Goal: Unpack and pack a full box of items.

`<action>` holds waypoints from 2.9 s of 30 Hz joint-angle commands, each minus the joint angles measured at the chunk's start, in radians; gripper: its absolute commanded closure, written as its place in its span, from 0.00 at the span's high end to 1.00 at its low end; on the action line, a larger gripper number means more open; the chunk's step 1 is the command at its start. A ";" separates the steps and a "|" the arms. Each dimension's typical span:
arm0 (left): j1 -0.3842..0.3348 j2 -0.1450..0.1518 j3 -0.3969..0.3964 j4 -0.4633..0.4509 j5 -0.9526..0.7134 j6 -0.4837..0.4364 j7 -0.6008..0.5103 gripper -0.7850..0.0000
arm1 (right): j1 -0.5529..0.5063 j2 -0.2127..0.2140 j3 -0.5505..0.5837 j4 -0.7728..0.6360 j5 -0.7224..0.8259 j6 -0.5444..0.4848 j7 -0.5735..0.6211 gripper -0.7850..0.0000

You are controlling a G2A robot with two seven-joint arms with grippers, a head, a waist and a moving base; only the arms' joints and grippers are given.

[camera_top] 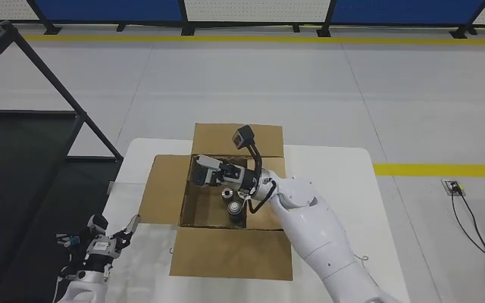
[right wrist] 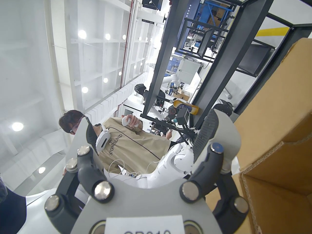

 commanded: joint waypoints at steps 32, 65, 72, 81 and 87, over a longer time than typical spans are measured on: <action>0.196 -0.007 0.016 -0.486 0.042 -0.142 0.042 1.00 | -0.132 0.069 0.076 -0.167 -0.094 -0.024 -0.047 1.00; -0.110 -0.014 0.184 -0.179 0.019 -0.043 -0.205 1.00 | -0.380 0.156 0.185 -0.483 -0.105 -0.015 -0.090 1.00; -0.141 -0.015 0.220 -0.219 0.047 -0.047 -0.241 1.00 | -0.391 0.166 0.178 -0.491 -0.108 -0.029 -0.099 1.00; -0.215 -0.022 0.302 -0.215 0.056 -0.022 -0.302 1.00 | -0.457 0.184 0.193 -0.557 -0.119 -0.050 -0.116 1.00; -0.273 -0.027 0.327 -0.201 0.033 0.005 -0.346 1.00 | -0.494 0.195 0.202 -0.594 -0.123 -0.053 -0.124 1.00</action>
